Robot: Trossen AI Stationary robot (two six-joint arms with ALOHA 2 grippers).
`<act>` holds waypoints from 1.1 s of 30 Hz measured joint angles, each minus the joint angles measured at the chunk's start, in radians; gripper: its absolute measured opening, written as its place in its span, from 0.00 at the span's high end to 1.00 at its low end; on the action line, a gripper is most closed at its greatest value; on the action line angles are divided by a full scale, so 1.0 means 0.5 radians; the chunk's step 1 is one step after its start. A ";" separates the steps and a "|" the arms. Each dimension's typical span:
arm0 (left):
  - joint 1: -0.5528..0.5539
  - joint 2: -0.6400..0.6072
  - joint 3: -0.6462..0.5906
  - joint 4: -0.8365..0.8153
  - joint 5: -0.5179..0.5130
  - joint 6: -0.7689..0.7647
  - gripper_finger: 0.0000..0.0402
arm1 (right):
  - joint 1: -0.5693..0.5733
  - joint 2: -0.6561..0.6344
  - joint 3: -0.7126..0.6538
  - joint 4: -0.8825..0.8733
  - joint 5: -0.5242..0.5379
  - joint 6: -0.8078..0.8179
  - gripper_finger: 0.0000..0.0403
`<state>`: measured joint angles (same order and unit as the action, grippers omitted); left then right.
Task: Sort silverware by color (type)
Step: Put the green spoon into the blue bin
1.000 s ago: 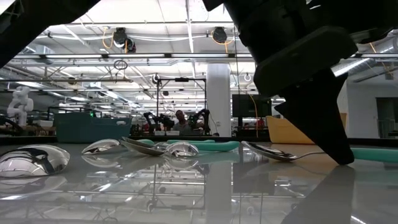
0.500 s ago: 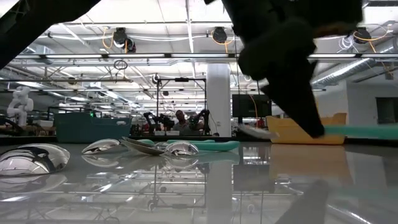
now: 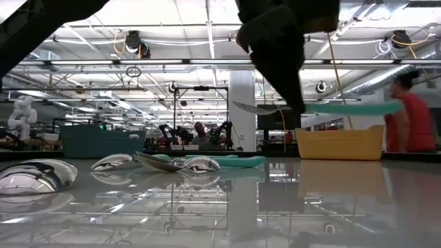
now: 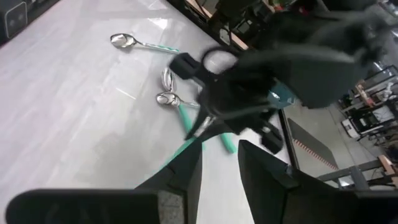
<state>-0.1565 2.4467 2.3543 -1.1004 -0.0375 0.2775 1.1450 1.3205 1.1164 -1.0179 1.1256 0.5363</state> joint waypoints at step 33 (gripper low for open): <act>0.193 -0.554 -0.409 -0.440 -0.871 -0.767 0.94 | 0.151 0.010 0.000 0.061 -0.377 0.437 0.76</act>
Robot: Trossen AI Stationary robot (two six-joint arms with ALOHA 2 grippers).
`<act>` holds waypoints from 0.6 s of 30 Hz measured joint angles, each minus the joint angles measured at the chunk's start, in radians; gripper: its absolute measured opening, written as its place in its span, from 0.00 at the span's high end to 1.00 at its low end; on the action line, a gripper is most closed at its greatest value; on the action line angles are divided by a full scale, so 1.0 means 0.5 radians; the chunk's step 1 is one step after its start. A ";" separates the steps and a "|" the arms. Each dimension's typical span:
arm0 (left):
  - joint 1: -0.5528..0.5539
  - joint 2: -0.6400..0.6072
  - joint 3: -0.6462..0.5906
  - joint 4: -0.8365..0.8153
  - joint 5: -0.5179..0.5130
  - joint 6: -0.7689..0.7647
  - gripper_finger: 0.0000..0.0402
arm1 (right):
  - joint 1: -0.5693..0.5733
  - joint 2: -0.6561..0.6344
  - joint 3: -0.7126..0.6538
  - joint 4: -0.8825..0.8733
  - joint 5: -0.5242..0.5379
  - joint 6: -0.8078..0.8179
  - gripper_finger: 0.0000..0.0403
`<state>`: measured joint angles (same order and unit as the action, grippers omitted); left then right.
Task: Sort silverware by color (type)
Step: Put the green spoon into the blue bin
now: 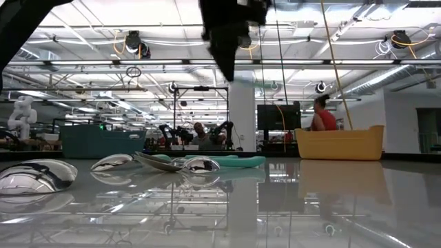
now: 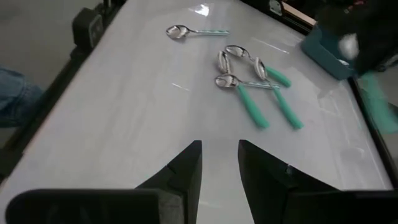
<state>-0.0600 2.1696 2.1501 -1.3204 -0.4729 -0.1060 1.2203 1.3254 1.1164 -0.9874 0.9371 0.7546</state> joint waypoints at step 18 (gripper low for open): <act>0.145 -1.542 -2.368 1.357 -0.330 -0.349 0.94 | 0.019 0.002 0.000 0.026 0.400 -0.336 0.76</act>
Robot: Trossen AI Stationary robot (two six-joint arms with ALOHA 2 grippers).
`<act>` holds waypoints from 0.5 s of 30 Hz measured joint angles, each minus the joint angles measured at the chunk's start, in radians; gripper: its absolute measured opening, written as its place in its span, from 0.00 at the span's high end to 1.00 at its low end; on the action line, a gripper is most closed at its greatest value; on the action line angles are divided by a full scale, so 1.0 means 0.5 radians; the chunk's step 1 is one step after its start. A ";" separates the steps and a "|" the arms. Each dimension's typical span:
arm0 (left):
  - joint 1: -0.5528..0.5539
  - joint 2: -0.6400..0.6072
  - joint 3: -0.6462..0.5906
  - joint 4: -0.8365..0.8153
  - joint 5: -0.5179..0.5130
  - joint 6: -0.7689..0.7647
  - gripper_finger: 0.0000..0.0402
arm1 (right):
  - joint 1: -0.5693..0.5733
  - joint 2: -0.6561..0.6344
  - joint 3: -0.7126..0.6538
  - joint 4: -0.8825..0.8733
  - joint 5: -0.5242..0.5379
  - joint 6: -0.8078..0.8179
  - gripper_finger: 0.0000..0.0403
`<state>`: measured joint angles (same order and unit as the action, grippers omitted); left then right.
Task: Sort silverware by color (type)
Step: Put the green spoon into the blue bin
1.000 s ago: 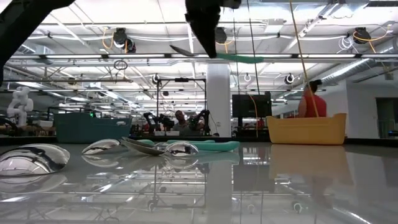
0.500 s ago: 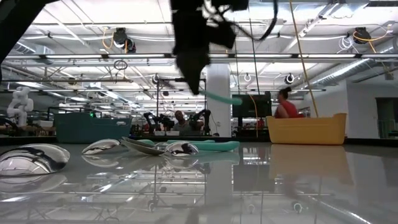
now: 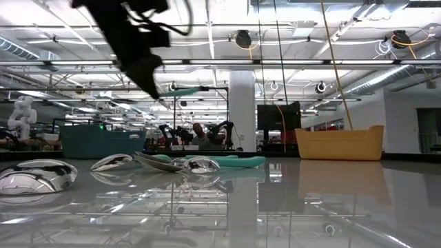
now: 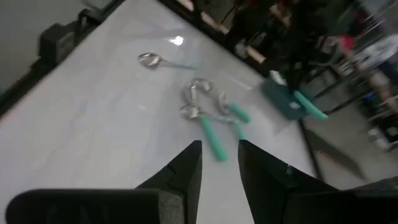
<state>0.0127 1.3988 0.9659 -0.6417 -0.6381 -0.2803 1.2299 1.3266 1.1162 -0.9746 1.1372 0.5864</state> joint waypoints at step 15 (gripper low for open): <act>0.863 -0.375 -0.206 -0.146 -0.180 0.141 0.93 | -0.301 0.000 0.000 -0.090 0.122 -0.262 0.76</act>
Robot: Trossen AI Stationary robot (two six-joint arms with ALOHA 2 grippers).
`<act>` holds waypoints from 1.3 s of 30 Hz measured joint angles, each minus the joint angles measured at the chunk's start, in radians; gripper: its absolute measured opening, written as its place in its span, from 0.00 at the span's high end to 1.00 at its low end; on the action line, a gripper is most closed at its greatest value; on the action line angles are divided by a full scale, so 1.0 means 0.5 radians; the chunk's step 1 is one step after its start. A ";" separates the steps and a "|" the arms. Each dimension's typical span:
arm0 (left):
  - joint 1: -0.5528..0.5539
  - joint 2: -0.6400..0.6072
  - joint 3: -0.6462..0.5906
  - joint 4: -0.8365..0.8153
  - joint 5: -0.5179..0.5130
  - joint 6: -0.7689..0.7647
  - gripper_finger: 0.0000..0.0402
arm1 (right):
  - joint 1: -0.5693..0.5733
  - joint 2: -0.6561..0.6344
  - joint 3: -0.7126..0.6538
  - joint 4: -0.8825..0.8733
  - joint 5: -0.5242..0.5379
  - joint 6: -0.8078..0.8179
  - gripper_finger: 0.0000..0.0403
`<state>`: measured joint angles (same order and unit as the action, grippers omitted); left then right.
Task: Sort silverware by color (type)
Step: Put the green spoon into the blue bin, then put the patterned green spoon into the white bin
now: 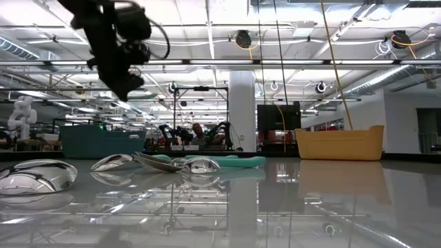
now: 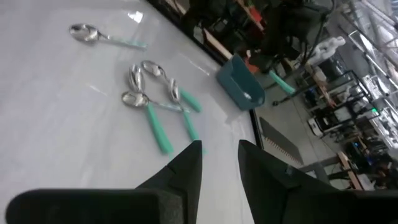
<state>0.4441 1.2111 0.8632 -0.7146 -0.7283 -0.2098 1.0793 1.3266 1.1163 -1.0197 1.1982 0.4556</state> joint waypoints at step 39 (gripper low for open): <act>0.479 0.001 -0.212 0.123 0.110 -0.325 0.67 | -0.014 0.000 -0.001 0.007 -0.102 0.060 0.76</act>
<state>0.6835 1.2116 0.7574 -0.6532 -0.6733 -0.3723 1.0725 1.3266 1.1160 -1.0161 1.1473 0.4854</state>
